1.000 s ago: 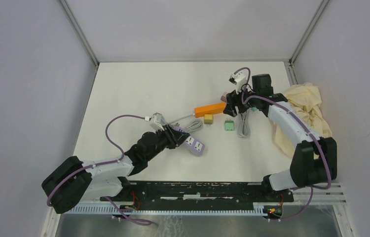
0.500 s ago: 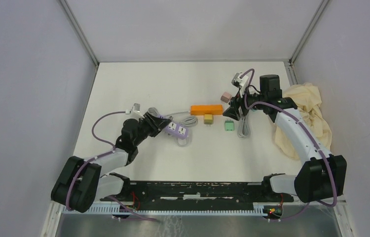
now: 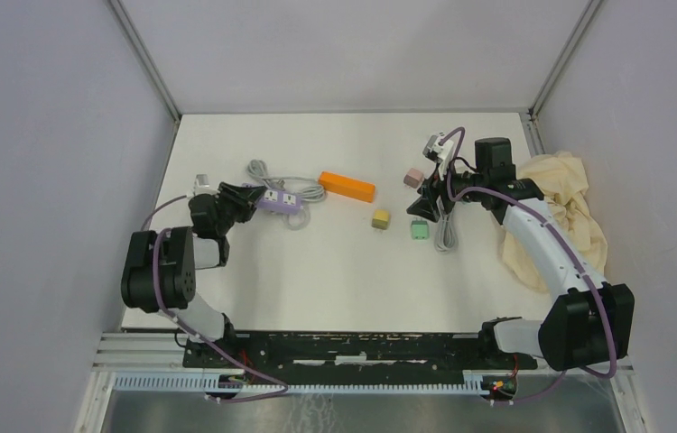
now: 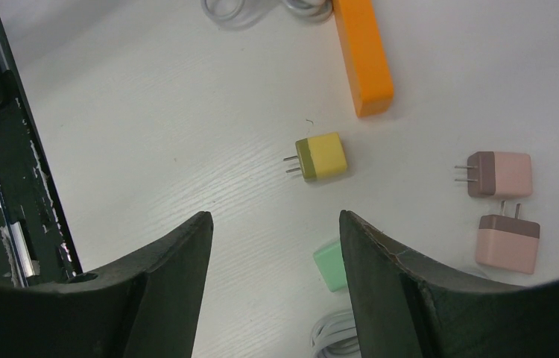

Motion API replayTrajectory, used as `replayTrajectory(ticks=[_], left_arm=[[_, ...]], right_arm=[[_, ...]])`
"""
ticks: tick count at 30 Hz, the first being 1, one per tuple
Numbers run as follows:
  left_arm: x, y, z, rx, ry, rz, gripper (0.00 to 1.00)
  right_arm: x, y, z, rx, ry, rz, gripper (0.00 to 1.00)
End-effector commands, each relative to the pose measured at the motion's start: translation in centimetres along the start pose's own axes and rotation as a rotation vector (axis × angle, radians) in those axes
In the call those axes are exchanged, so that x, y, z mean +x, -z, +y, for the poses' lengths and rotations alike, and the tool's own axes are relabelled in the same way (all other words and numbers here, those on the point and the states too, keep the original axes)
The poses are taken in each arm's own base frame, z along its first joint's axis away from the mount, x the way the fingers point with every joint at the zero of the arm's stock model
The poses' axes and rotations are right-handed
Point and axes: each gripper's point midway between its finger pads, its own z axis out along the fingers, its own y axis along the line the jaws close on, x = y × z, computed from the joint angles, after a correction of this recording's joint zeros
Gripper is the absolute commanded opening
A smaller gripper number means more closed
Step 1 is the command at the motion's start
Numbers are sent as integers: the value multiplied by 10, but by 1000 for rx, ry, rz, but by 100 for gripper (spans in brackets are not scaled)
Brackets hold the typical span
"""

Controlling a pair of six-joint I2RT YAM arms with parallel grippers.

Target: Pull the plug off the socket

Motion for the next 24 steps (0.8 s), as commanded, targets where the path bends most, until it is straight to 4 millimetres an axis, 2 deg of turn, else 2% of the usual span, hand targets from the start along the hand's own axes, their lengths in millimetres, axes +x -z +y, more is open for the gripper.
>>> replayTrajectory(ticks=[1, 4, 8, 13, 17, 20, 24], left_arm=[[-54, -14, -26, 189, 66, -116, 3], [-64, -24, -17, 212, 126, -112, 3], [-65, -36, 3, 151, 146, -100, 6], [-62, -36, 37, -49, 72, -95, 54], [-67, -27, 38, -112, 27, -119, 80], [-74, -16, 36, -165, -12, -153, 95], [-84, 4, 26, -220, -75, -198, 99]], right_arm=[[-10, 5, 6, -10, 47, -36, 69], [-9, 5, 5, -11, 47, -36, 69], [-8, 5, 5, -12, 46, -33, 69], [-7, 4, 4, -9, 46, -29, 69], [-7, 4, 4, -9, 46, -26, 69], [-7, 5, 3, -1, 52, -23, 69], [-10, 10, 2, 23, 81, -20, 70]])
